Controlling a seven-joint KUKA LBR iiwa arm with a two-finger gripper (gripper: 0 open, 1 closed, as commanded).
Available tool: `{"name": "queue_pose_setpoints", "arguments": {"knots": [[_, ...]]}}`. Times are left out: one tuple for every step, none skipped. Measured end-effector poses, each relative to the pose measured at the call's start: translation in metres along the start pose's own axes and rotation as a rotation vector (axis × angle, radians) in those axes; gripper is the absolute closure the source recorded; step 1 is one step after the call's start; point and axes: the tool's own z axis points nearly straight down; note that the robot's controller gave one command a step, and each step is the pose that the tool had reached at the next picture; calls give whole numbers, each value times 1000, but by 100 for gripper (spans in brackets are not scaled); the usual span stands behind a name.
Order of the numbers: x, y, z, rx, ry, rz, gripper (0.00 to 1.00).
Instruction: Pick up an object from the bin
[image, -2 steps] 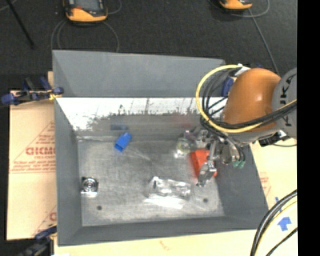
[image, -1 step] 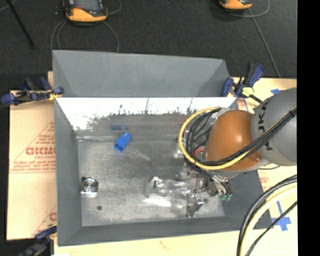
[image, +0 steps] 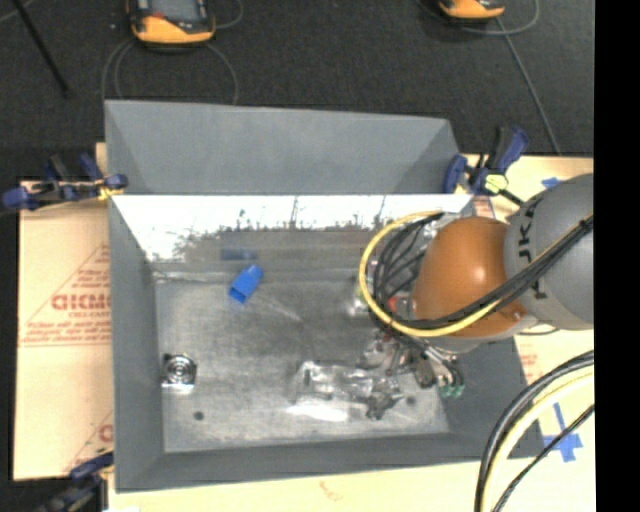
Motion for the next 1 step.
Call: {"name": "queue_pose_setpoints", "arguments": {"knots": [[-42, -52, -144, 3, -7, -216, 100]]}}
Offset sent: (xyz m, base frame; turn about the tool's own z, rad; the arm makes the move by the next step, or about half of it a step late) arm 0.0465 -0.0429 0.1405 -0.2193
